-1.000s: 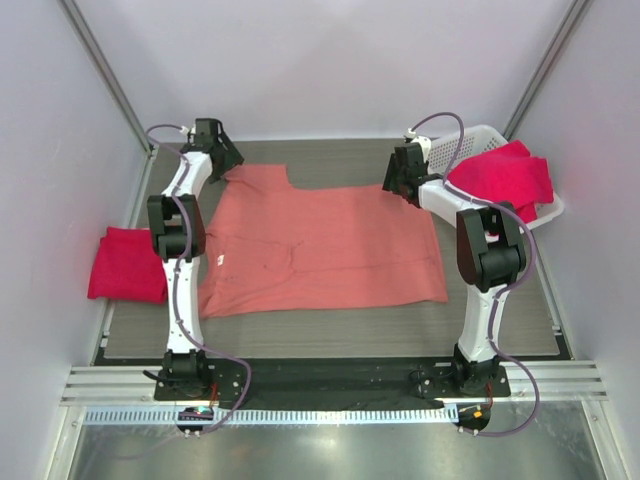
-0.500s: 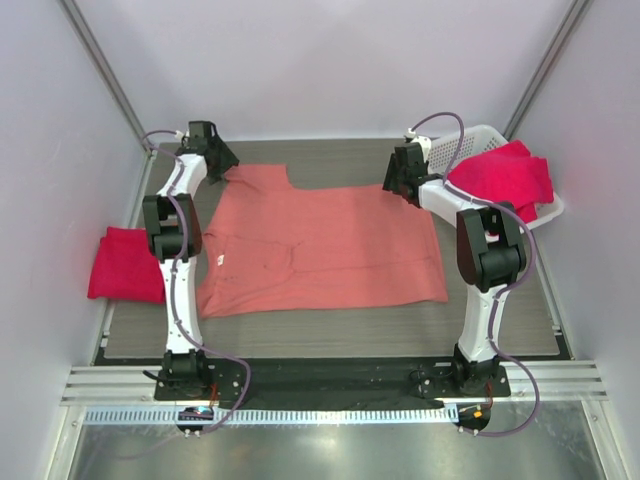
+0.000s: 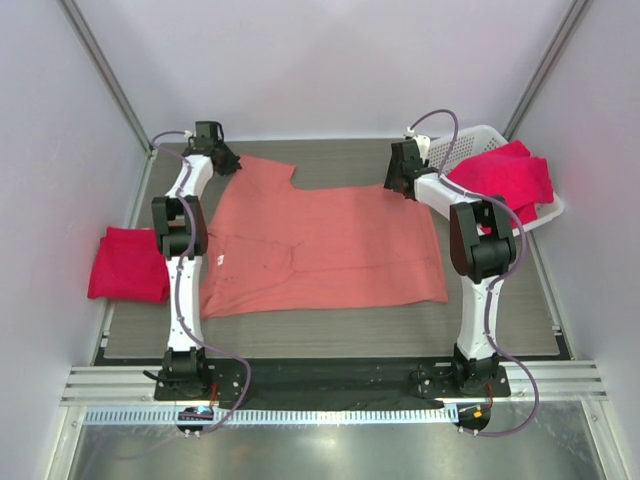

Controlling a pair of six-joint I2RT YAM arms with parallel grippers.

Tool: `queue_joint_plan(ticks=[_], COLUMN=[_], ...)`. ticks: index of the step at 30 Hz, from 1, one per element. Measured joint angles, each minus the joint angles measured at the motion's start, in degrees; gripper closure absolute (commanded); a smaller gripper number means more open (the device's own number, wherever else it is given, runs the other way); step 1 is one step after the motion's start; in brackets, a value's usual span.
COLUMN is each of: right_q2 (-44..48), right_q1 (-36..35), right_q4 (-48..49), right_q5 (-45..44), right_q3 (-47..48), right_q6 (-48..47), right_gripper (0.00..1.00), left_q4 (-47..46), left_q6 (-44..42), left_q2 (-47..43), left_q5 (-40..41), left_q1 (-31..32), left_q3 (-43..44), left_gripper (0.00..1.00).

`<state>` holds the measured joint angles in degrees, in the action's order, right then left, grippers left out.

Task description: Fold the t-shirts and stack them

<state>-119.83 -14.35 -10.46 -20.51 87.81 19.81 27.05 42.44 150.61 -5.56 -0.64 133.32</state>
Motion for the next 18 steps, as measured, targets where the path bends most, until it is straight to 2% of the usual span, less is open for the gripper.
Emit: queue_joint_plan(ticks=[3, 10, 18], right_q2=[-2.62, -8.79, -9.60], right_q1=[0.46, 1.09, 1.38], right_q4=[-1.81, -4.79, -6.19], right_q5=[-0.44, -0.09, 0.02], right_q3=[2.60, 9.14, 12.37], right_q6=[0.07, 0.48, 0.68], right_gripper=[0.40, 0.38, 0.36], left_q4=[-1.53, -11.56, -14.69], left_q6=[0.55, 2.89, 3.96], left_q2=[-0.31, -8.50, -10.67], left_q5=[-0.11, -0.55, -0.07], left_q1=[-0.13, -2.21, -4.59], left_q3=[-1.27, -17.97, -22.53], left_gripper=[1.00, 1.00, 1.00])
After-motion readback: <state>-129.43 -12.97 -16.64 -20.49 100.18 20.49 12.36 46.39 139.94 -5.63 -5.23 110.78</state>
